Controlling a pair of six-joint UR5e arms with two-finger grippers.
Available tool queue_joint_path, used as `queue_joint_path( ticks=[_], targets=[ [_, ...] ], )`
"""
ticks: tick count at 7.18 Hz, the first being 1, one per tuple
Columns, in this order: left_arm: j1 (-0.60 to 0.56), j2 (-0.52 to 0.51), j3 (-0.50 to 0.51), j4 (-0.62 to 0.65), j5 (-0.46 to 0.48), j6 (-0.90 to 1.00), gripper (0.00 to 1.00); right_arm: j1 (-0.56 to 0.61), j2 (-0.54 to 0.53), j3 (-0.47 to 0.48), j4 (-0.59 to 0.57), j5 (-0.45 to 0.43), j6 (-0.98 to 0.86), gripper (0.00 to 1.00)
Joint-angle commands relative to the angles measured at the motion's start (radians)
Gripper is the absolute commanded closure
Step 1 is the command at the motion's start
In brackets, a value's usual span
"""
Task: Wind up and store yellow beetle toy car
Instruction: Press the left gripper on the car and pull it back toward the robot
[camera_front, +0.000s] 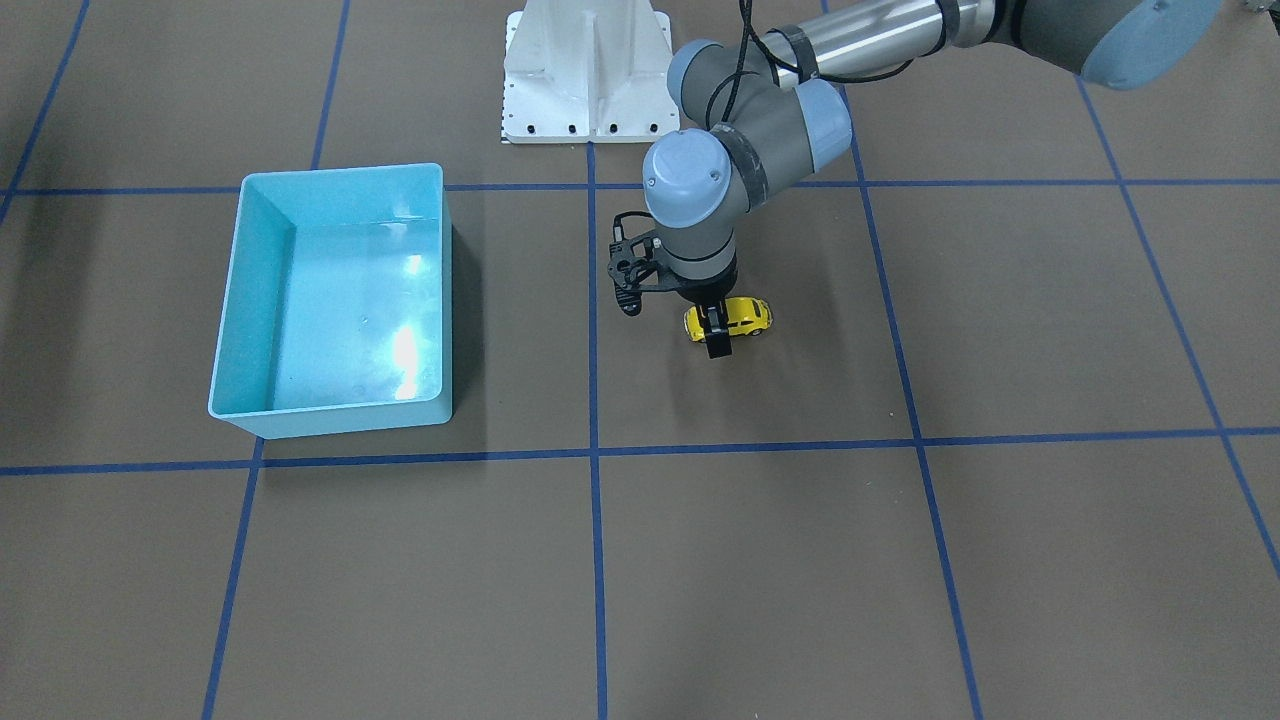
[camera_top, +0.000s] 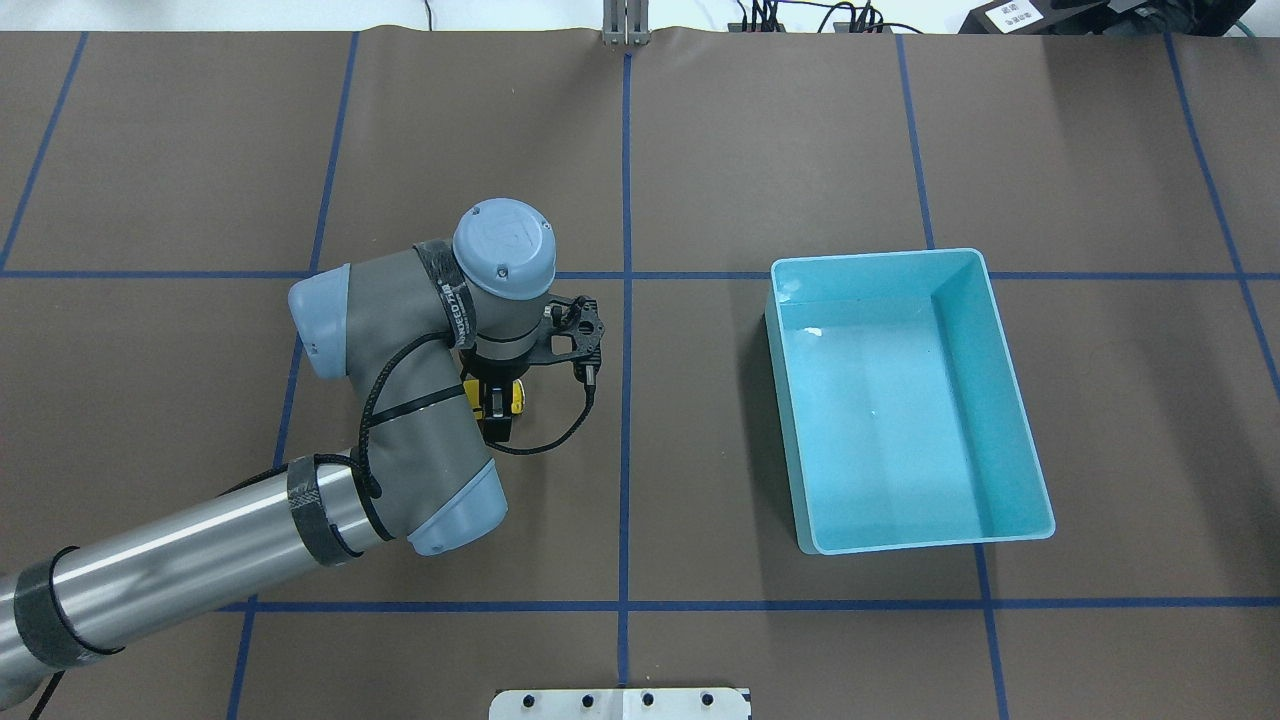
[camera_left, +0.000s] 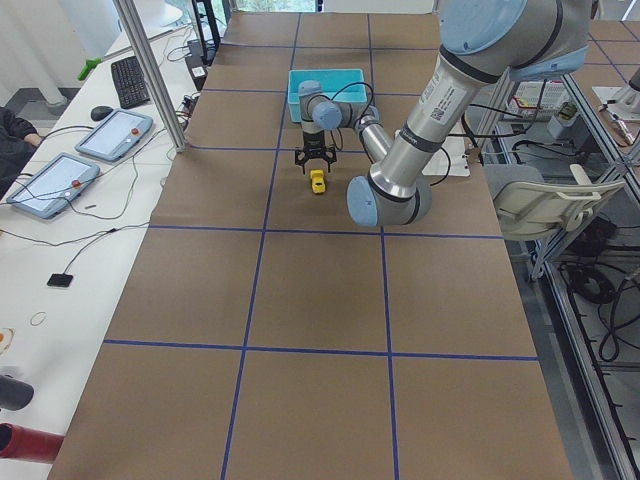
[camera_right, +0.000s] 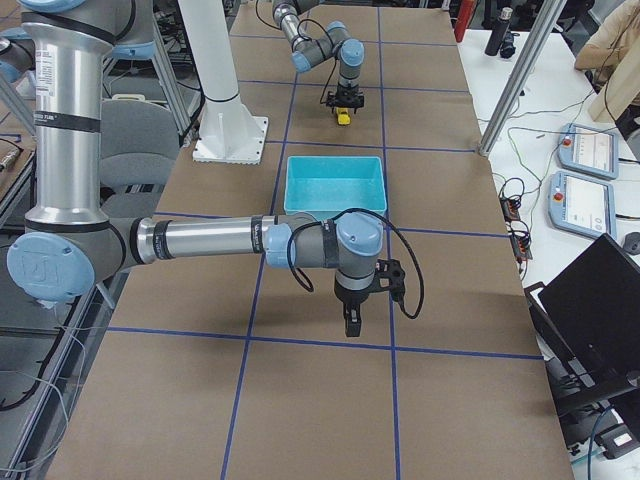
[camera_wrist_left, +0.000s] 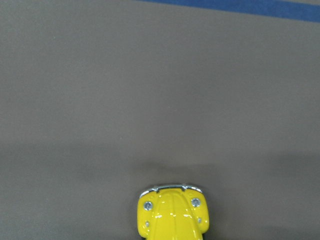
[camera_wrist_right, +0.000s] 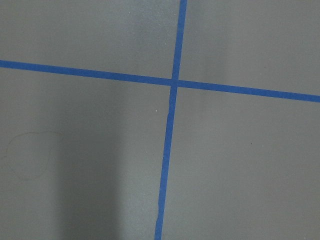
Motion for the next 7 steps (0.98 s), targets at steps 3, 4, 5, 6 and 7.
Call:
queue_joint_path(
  ticks=[3,4,5,6,7],
  targets=[
    [0.000,0.003,0.016,-0.020,0.000,-0.002,0.20,0.000,0.000,-0.002,0.000,-0.001,0.000,0.00],
    [0.000,0.003,0.016,-0.020,0.000,-0.002,0.28,0.000,0.000,0.000,0.000,-0.001,0.000,0.00],
    [0.000,0.005,0.016,-0.026,0.000,-0.002,0.36,-0.002,0.000,0.000,0.000,0.001,0.000,0.00],
    [0.003,0.013,0.016,-0.049,-0.002,-0.002,0.46,0.000,0.000,-0.002,0.000,0.001,0.000,0.00],
    [0.006,0.014,0.016,-0.055,-0.002,-0.002,0.56,0.000,0.000,-0.011,0.000,0.001,0.000,0.00]
  ],
)
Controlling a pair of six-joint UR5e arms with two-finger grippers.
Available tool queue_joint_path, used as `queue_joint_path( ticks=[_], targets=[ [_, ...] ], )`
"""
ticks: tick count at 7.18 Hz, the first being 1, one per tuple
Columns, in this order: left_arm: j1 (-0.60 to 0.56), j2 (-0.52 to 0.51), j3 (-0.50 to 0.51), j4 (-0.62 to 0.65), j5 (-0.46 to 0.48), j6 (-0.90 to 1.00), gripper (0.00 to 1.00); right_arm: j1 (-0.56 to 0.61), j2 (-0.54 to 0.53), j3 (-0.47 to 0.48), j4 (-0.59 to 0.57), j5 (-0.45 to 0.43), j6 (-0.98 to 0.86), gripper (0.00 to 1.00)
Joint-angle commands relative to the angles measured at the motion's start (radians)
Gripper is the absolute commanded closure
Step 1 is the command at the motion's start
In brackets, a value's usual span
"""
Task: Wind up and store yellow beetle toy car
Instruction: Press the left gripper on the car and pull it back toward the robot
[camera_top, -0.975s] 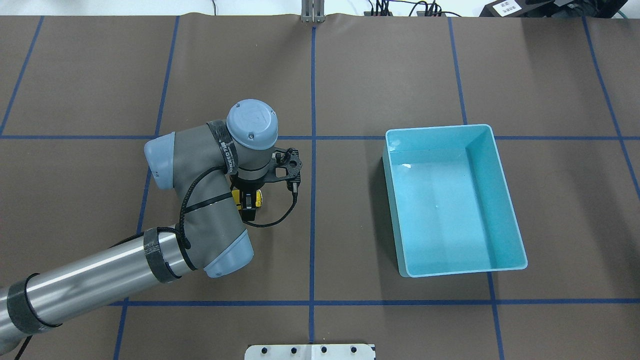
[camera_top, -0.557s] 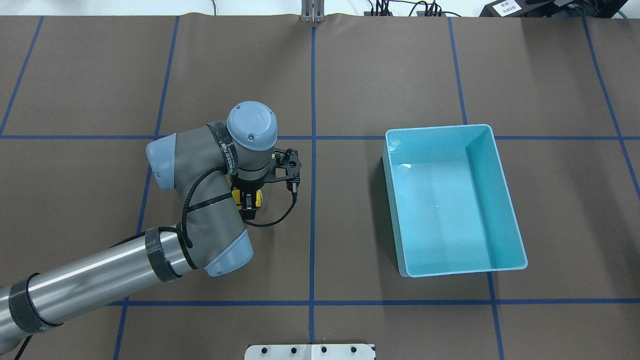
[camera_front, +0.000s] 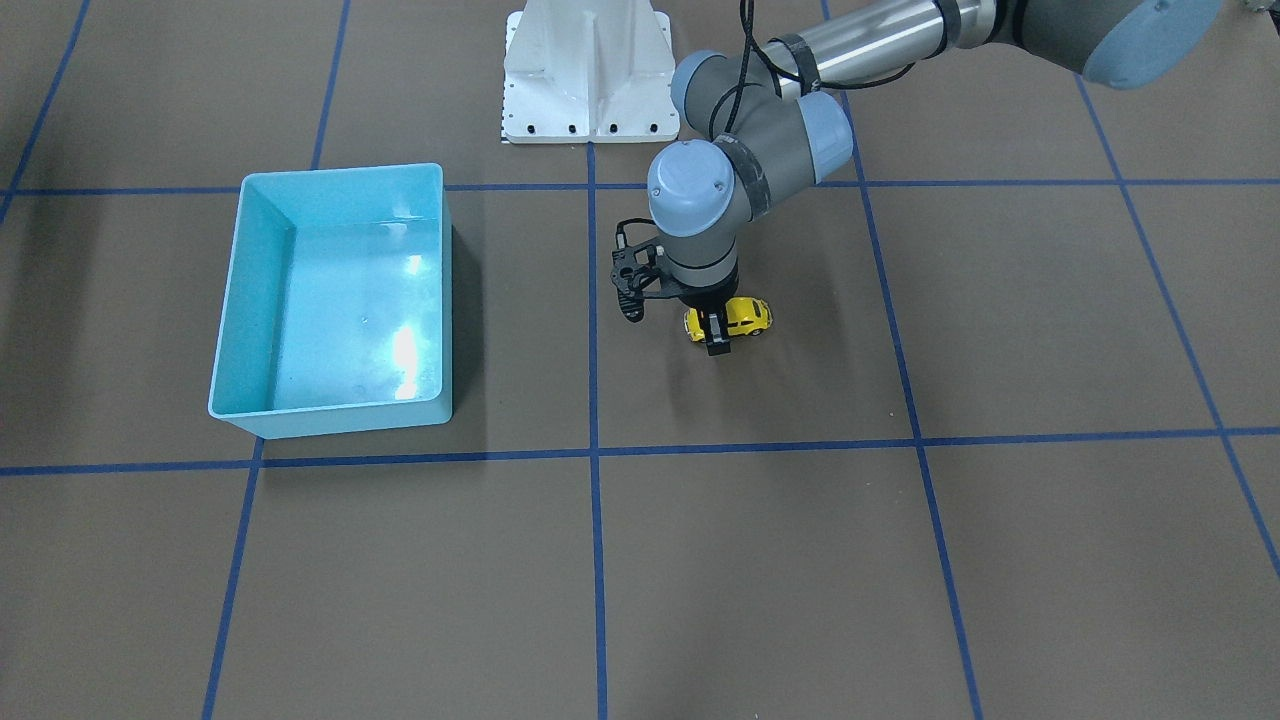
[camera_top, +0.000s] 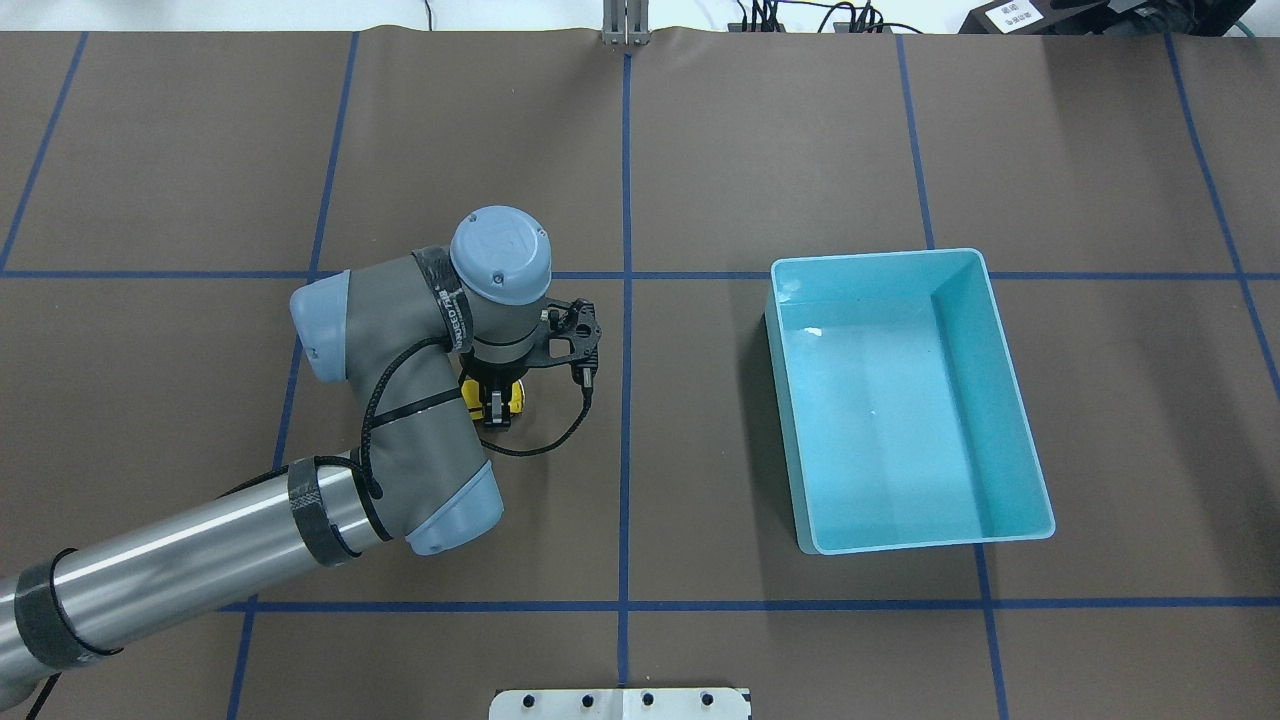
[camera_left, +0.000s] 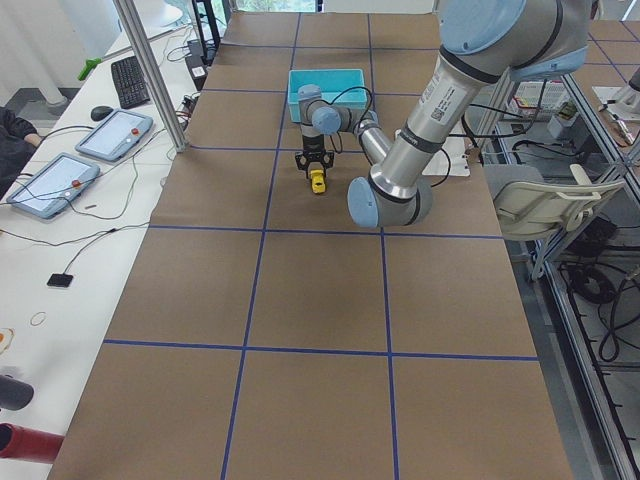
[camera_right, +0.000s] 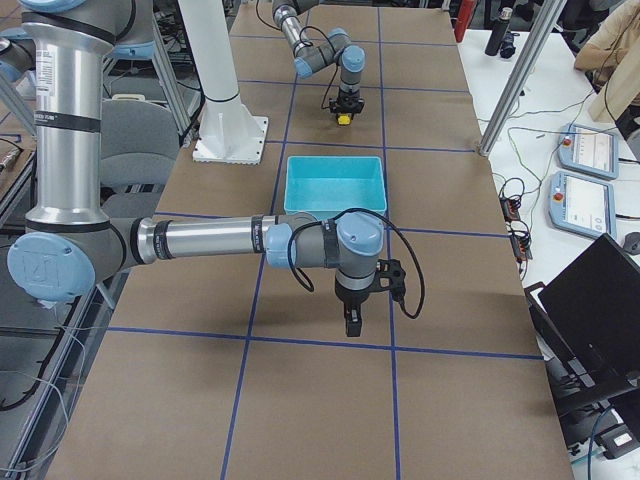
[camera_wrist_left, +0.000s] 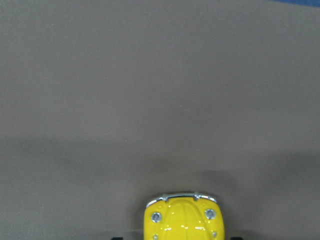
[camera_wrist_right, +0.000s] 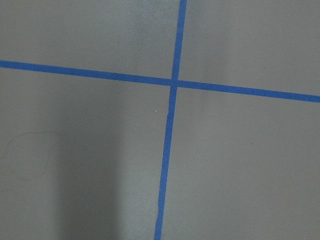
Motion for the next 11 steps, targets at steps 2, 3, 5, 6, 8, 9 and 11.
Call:
queue_joint_path(
  ticks=[2,3,5,6,8,9,11],
  targets=[
    [-0.003,0.037,-0.052,-0.016,-0.005,0.014,0.96,-0.001,0.002,-0.011,0.000,0.000,0.000,0.00],
    [-0.003,0.085,-0.123,-0.016,-0.005,0.014,1.00,-0.001,0.005,-0.011,0.000,0.000,0.000,0.00],
    [-0.004,0.130,-0.196,-0.016,-0.007,0.015,1.00,-0.001,0.005,-0.011,0.000,0.002,-0.003,0.00],
    [-0.004,0.136,-0.199,-0.040,-0.005,0.017,1.00,0.000,0.005,-0.011,0.000,0.002,-0.003,0.00],
    [-0.004,0.191,-0.199,-0.172,-0.008,0.018,1.00,-0.001,0.006,-0.003,0.000,0.005,-0.003,0.00],
    [-0.004,0.191,-0.198,-0.174,-0.008,0.018,1.00,-0.001,0.006,-0.005,0.000,0.005,-0.003,0.00],
    [-0.004,0.193,-0.190,-0.194,-0.022,0.073,1.00,0.000,0.006,-0.008,0.000,0.005,-0.003,0.00]
  ],
)
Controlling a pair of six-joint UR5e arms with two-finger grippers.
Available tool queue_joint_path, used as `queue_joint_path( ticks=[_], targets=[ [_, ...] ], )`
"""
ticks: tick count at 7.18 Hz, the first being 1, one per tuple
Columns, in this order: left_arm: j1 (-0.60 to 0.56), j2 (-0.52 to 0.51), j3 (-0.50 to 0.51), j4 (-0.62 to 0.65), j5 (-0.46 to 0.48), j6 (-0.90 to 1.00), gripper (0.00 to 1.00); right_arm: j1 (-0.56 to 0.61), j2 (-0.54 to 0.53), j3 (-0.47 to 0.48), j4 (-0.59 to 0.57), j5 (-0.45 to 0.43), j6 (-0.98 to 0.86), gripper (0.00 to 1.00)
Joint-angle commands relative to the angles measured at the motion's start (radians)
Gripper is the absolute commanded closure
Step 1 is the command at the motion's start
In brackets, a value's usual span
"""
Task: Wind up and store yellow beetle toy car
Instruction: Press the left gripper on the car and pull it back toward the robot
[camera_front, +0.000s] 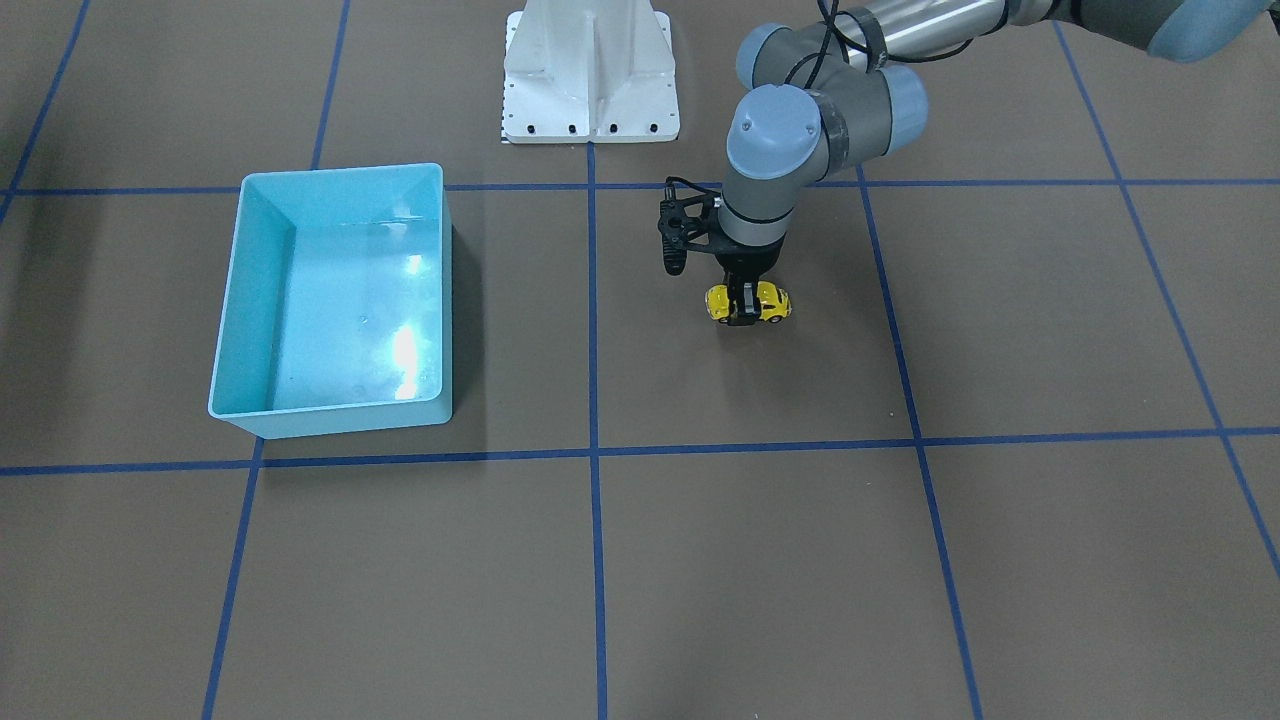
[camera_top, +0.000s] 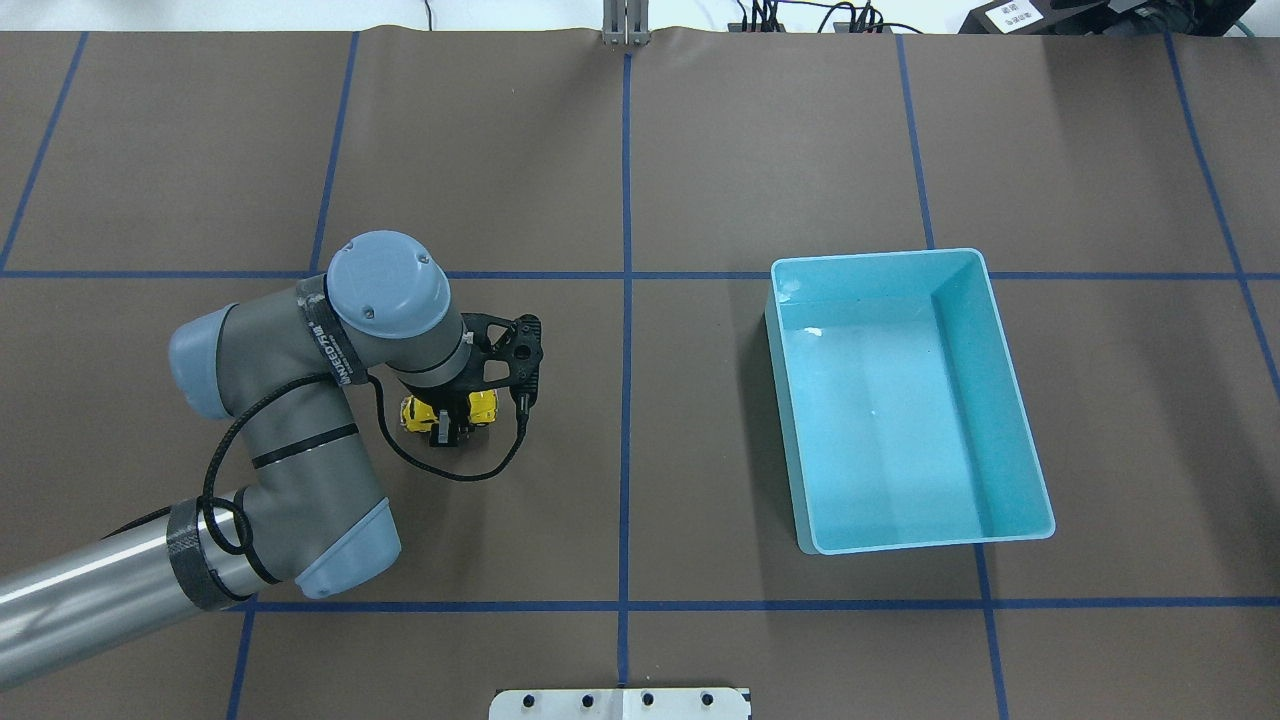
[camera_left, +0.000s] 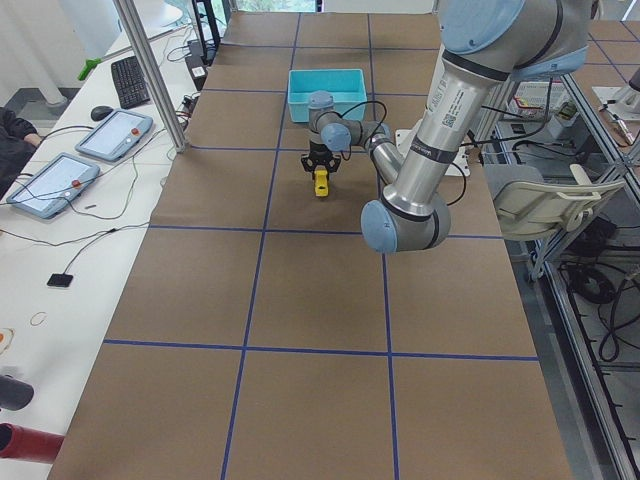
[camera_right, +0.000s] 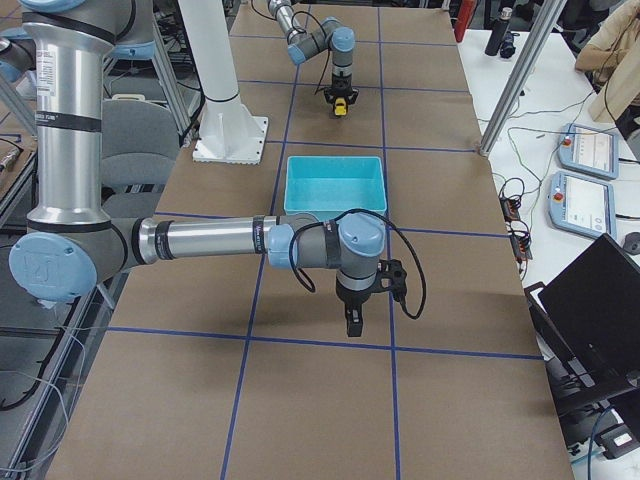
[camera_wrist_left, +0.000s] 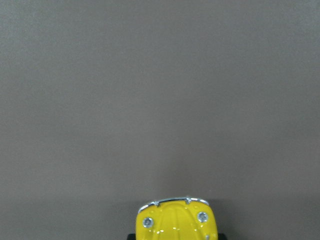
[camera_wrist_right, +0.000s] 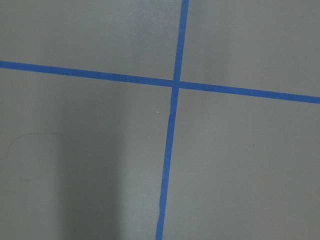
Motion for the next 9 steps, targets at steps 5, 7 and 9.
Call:
queue_joint_path(
  ticks=[5,7,9],
  targets=[
    [0.000,0.005,0.011,-0.024,-0.011,0.042,1.00,0.001,0.000,-0.004,0.000,0.000,0.000,0.00],
    [0.000,0.014,0.029,-0.055,-0.012,0.042,1.00,0.000,0.000,-0.004,0.000,0.000,-0.002,0.00],
    [0.000,0.028,0.034,-0.094,-0.023,0.042,1.00,0.001,0.000,-0.006,0.000,0.000,-0.002,0.00]
  ],
)
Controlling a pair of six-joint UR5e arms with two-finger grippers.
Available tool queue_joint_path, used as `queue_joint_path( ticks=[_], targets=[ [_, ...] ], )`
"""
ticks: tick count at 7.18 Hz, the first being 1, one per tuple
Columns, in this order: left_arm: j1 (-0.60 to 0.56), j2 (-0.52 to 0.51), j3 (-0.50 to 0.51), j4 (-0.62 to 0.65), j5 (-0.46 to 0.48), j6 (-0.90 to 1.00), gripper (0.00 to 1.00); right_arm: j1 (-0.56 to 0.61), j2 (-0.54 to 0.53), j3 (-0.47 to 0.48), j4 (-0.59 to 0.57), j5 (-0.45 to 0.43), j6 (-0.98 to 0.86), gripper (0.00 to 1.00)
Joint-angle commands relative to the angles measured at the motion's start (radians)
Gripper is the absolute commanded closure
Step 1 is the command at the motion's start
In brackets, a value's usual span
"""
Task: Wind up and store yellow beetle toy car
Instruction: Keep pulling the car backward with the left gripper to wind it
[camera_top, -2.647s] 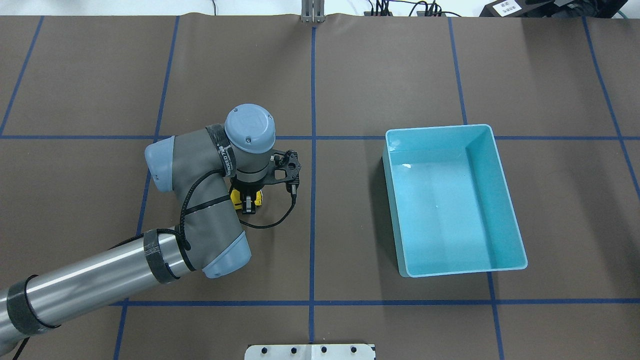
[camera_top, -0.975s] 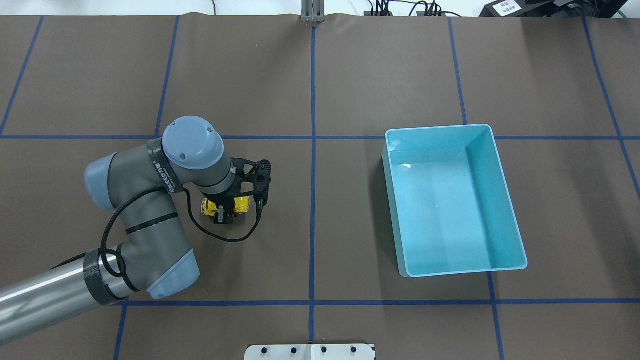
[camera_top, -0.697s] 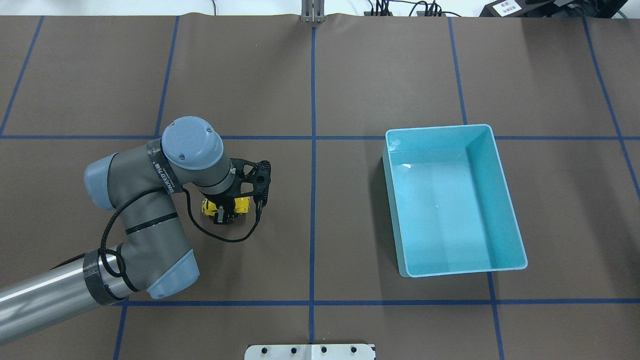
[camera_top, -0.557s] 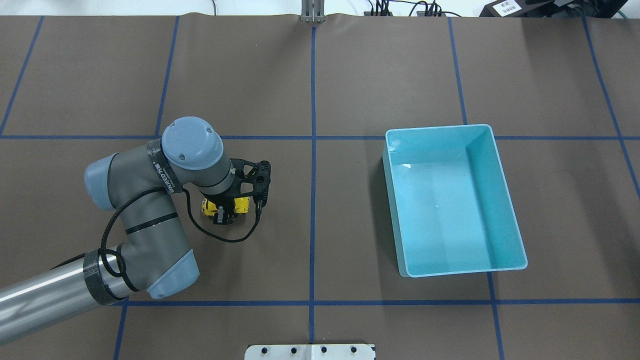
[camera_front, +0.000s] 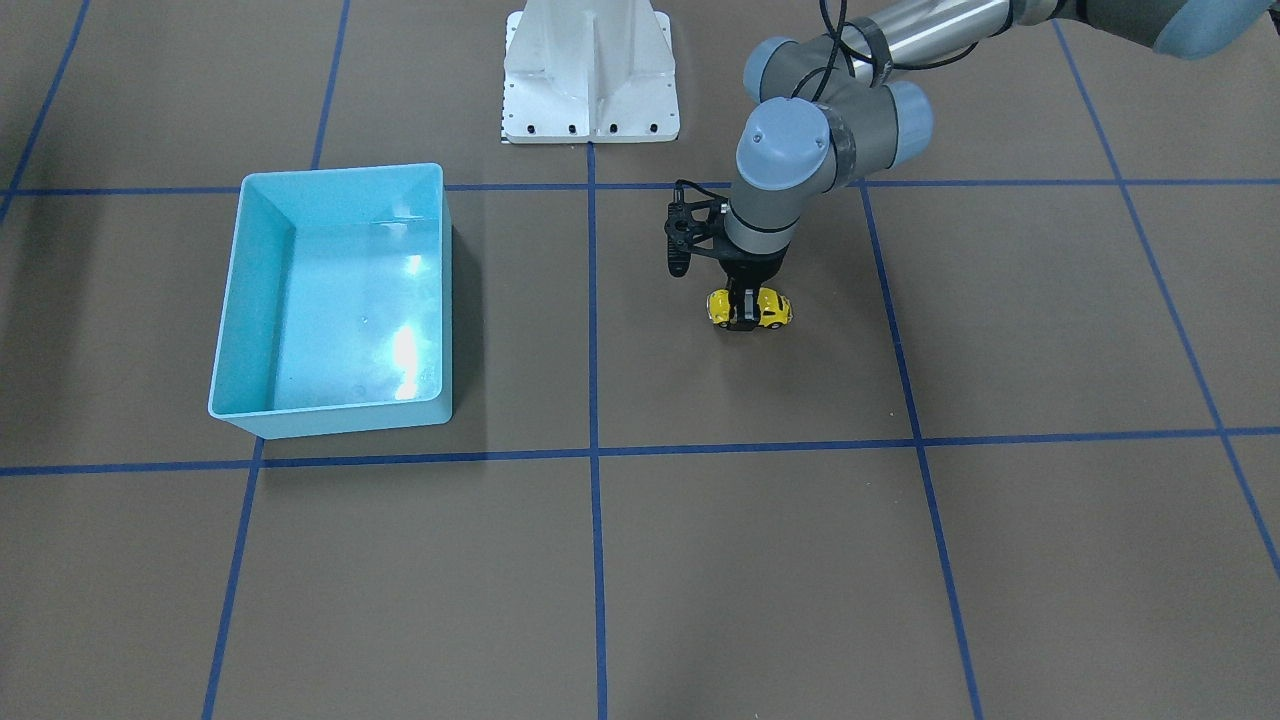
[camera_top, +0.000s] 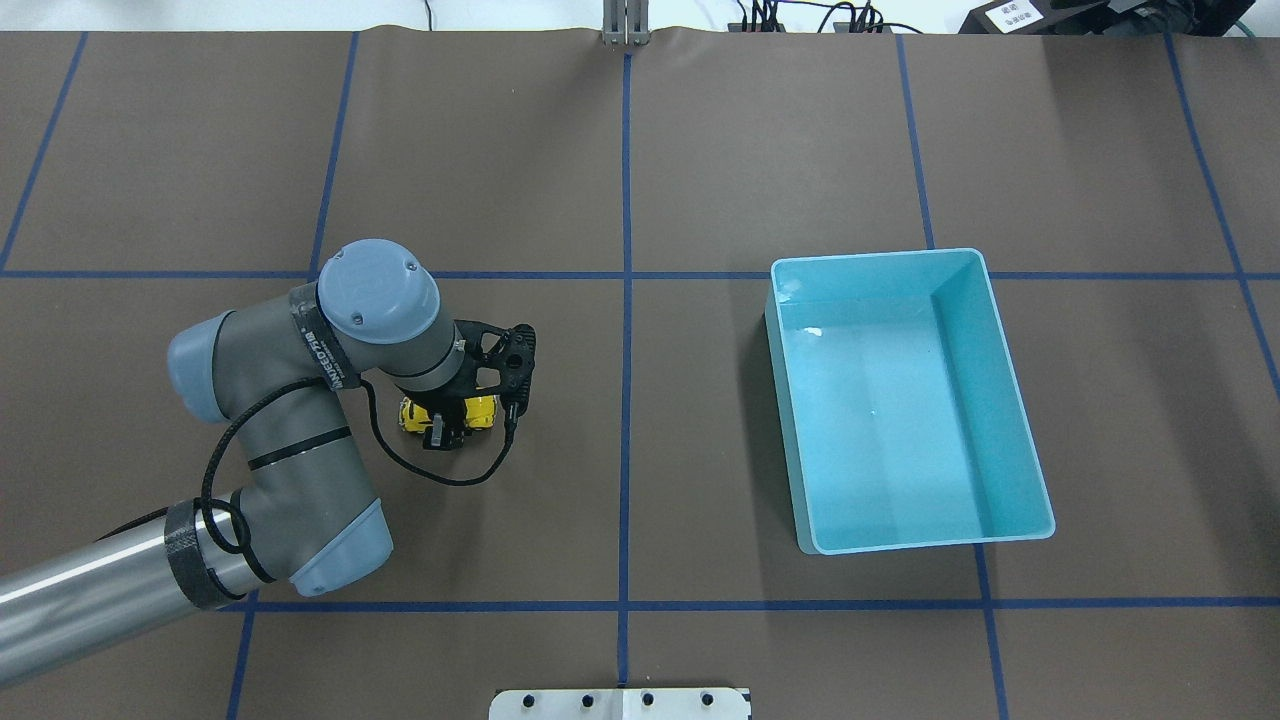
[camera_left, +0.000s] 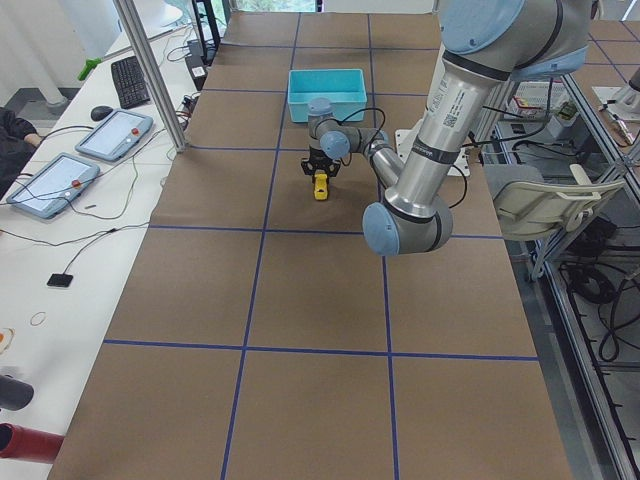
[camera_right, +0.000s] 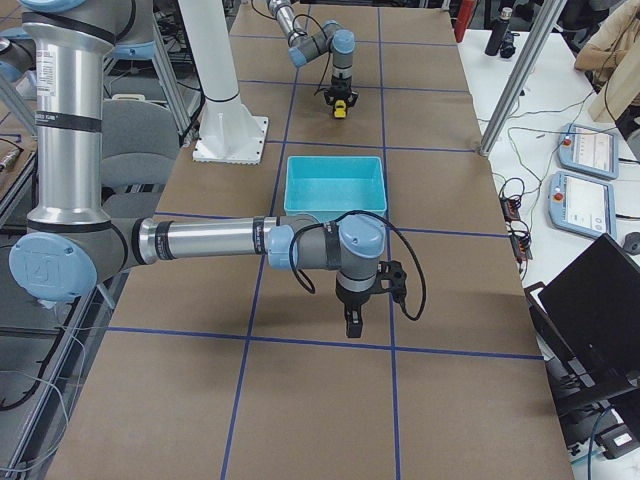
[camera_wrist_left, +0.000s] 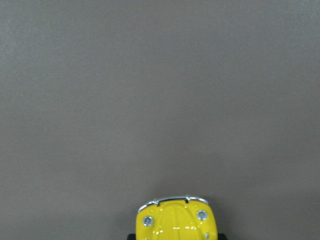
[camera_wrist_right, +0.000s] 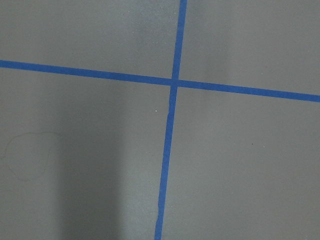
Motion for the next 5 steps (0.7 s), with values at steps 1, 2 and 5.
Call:
queue_joint_path(
  ticks=[1,2,5],
  targets=[
    [0.000,0.013,0.003,-0.019,-0.028,0.001,1.00,0.001,0.000,-0.001,0.000,0.000,0.000,0.00],
    [-0.003,0.016,0.002,-0.021,-0.042,0.002,1.00,0.001,0.000,-0.001,0.000,0.000,0.000,0.00],
    [-0.021,0.056,-0.017,-0.060,-0.082,0.002,1.00,-0.001,0.000,0.001,0.000,0.000,0.000,0.00]
  ],
)
